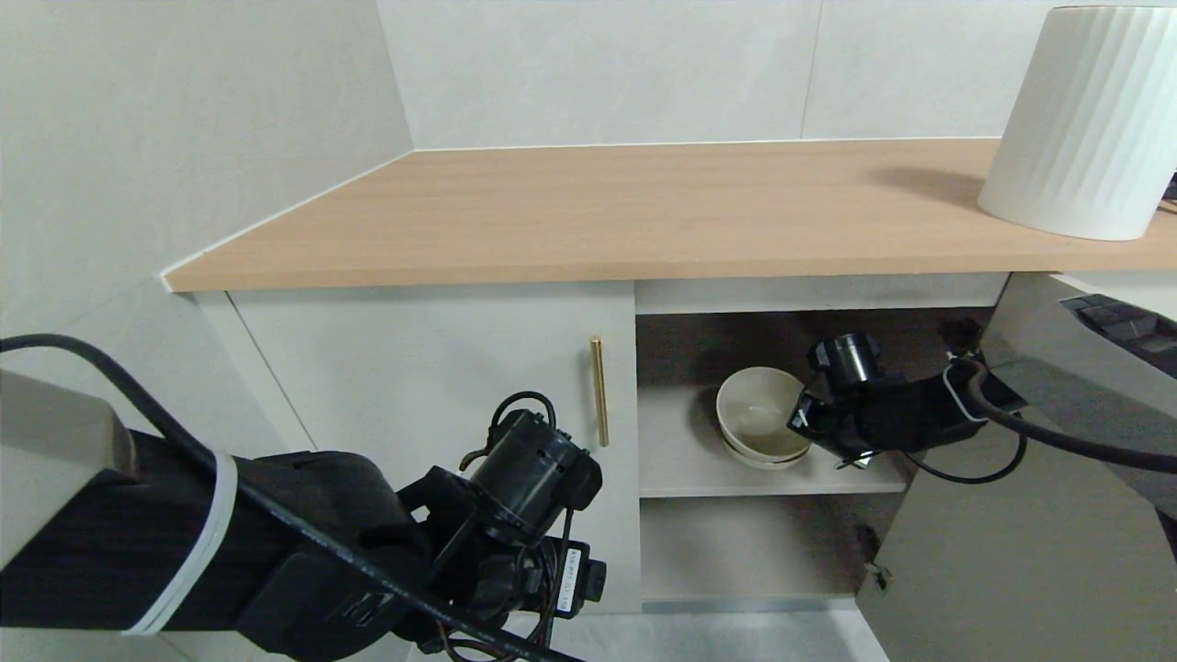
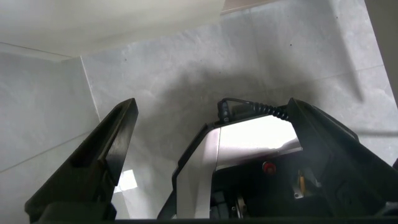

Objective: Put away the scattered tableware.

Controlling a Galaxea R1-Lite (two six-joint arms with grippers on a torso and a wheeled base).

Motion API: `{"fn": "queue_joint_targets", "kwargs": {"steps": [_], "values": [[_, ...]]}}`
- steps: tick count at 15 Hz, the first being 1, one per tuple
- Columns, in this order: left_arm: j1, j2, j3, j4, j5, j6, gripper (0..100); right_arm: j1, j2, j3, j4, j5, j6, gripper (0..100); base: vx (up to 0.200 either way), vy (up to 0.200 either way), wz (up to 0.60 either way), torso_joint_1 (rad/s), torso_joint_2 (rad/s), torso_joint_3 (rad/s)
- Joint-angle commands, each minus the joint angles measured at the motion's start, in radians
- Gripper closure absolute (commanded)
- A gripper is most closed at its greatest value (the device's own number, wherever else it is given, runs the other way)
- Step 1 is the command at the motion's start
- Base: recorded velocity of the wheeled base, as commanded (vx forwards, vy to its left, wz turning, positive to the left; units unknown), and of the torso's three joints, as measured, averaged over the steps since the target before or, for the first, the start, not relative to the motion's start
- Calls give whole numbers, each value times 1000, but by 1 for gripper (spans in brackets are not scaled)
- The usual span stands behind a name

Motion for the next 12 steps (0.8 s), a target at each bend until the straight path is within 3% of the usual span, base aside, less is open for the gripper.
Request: {"fn": "queue_joint_targets", "kwargs": {"steps": [1,10,11,12], "values": [[0,1,0,0,1,-1,0,0,1,0,0,0,-1,100,0,0,0,0,0,0],[0,1,0,0,1,-1,0,0,1,4,1,0,-4,100,0,0,0,0,0,0],[0,1,0,0,2,-1,0,0,1,5,3,0,-4,0,0,0,0,0,0,0],[0,1,0,0,2,-1,0,0,0,7,3,2,-4,0,0,0,0,0,0,0]]}}
